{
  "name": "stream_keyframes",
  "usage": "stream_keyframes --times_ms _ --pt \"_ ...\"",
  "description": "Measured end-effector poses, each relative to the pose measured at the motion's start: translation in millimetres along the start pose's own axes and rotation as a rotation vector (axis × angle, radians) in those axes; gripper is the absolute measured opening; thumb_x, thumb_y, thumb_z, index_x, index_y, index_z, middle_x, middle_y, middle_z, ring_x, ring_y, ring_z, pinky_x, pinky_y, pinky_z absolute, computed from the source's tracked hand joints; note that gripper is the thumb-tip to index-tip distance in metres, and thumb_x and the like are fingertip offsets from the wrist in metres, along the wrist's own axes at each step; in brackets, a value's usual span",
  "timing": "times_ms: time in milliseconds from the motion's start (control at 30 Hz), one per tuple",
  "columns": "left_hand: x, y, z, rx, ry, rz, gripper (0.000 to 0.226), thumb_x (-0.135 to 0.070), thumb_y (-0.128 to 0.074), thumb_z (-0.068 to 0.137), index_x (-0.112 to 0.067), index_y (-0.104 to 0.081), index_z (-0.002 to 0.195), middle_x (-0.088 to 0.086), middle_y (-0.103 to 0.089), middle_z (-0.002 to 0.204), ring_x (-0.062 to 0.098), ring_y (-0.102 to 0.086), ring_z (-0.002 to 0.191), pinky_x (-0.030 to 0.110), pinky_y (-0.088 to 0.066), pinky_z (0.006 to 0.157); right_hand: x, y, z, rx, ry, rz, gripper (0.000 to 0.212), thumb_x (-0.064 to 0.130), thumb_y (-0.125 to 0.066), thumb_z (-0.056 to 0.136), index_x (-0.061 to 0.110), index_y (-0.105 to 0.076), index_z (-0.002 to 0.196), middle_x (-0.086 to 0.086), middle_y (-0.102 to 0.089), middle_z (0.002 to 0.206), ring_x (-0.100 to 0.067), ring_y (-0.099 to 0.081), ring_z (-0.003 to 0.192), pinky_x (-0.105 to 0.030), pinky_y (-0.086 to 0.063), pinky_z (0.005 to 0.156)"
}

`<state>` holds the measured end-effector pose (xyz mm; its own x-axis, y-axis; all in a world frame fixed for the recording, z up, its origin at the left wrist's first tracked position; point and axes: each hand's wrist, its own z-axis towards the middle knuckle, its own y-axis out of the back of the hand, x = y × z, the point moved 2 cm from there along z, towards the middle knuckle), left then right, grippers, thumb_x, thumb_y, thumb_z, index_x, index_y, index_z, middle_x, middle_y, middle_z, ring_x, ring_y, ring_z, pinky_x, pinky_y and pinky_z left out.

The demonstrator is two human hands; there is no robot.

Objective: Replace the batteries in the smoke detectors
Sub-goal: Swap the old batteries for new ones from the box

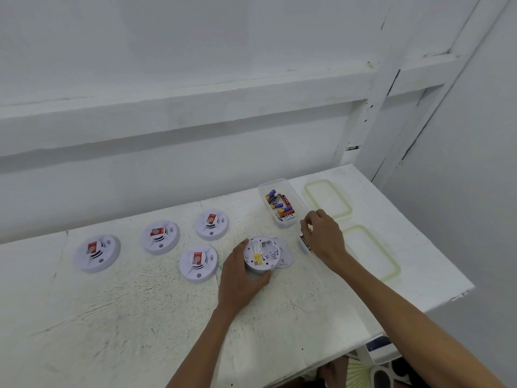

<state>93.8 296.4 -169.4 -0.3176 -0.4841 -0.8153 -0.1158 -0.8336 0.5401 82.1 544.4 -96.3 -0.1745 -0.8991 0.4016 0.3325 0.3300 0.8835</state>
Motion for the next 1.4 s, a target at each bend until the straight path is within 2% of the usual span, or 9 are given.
stream_keyframes --times_ms 233,367,533,700,867,1067,1167,1267,1400 --pt "10.0 -7.8 1.4 0.004 -0.006 0.011 0.092 -0.068 -0.074 0.074 -0.028 -0.039 0.149 -0.022 -0.049 0.143 0.000 -0.049 0.131 0.026 -0.042 0.111 19.4 -11.9 43.2 0.110 0.106 0.116 0.017 0.012 -0.052 0.098 0.010 -0.068 0.104 -0.006 -0.068 0.094 -0.026 -0.048 0.100 -0.035 -0.046 0.079" --pt "2.0 -5.3 -0.6 -0.026 -0.003 -0.024 0.085 -0.061 -0.079 0.072 -0.049 -0.032 0.142 -0.038 -0.042 0.137 -0.017 -0.043 0.126 0.004 -0.031 0.105 20.6 -29.1 67.6 0.312 0.090 0.076 0.031 0.005 -0.044 0.098 0.012 -0.068 0.117 -0.015 -0.070 0.097 -0.035 -0.057 0.099 -0.035 -0.048 0.072" --pt "0.9 -5.6 0.6 -0.044 -0.012 -0.053 0.085 -0.057 -0.083 0.072 -0.052 -0.034 0.142 -0.033 -0.045 0.137 -0.013 -0.046 0.127 0.008 -0.035 0.106 31.9 -37.8 90.9 0.560 0.153 -0.071 0.037 0.016 -0.055 0.096 0.016 -0.062 0.132 -0.014 -0.065 0.123 -0.030 -0.060 0.110 -0.031 -0.046 0.088" --pt "1.5 -8.2 3.4 -0.055 -0.007 -0.069 0.081 -0.053 -0.084 0.073 -0.042 -0.040 0.141 -0.023 -0.053 0.136 -0.005 -0.053 0.126 0.019 -0.042 0.108 36.7 -40.3 101.9 0.702 0.193 -0.118 0.033 0.015 -0.057 0.091 0.015 -0.067 0.122 -0.013 -0.068 0.113 -0.024 -0.056 0.089 -0.026 -0.039 0.072" --pt "0.4 -9.4 6.4 -0.045 0.019 -0.053 0.079 -0.052 -0.082 0.074 -0.024 -0.051 0.140 -0.003 -0.062 0.133 0.005 -0.058 0.122 0.028 -0.047 0.107 36.1 -40.3 107.2 0.640 0.192 -0.100 0.022 0.015 -0.062 0.083 0.013 -0.069 0.104 -0.008 -0.069 0.105 -0.022 -0.056 0.088 -0.031 -0.050 0.076" --pt "8.1 -10.4 7.8 -0.028 0.050 -0.042 0.086 -0.052 -0.085 0.073 -0.018 -0.050 0.145 -0.011 -0.060 0.136 0.002 -0.055 0.126 0.033 -0.047 0.108 27.4 -39.9 99.3 0.482 0.023 0.179 0.019 0.011 -0.067 0.074 0.015 -0.068 0.092 -0.003 -0.068 0.082 -0.022 -0.065 0.076 -0.029 -0.056 0.068" --pt "4.5 -8.9 7.8 -0.026 0.058 -0.058 0.085 -0.052 -0.084 0.073 -0.019 -0.052 0.144 -0.011 -0.060 0.135 0.001 -0.056 0.125 0.031 -0.048 0.107 29.8 -32.5 88.3 0.253 0.064 0.246 0.012 0.016 -0.068 0.080 0.018 -0.064 0.092 0.002 -0.063 0.077 -0.019 -0.062 0.071 -0.033 -0.053 0.061" --pt "3.5 -7.5 6.1 -0.026 0.053 -0.053 0.083 -0.052 -0.084 0.071 -0.028 -0.049 0.142 -0.017 -0.057 0.134 -0.007 -0.052 0.124 0.019 -0.043 0.107 43.7 -16.1 72.3 0.034 0.085 0.325 0.008 0.018 -0.065 0.086 0.023 -0.061 0.092 0.008 -0.060 0.080 -0.008 -0.056 0.068 -0.021 -0.042 0.057" --pt "7.4 -8.1 5.9 -0.028 0.039 -0.029 0.089 -0.055 -0.084 0.070 -0.021 -0.049 0.144 -0.014 -0.056 0.137 0.003 -0.054 0.126 0.024 -0.043 0.109 58.5 -8.9 48.7 0.044 0.095 0.505 0.010 0.021 -0.065 0.085 0.027 -0.060 0.090 0.007 -0.065 0.071 -0.008 -0.062 0.067 -0.027 -0.053 0.063"
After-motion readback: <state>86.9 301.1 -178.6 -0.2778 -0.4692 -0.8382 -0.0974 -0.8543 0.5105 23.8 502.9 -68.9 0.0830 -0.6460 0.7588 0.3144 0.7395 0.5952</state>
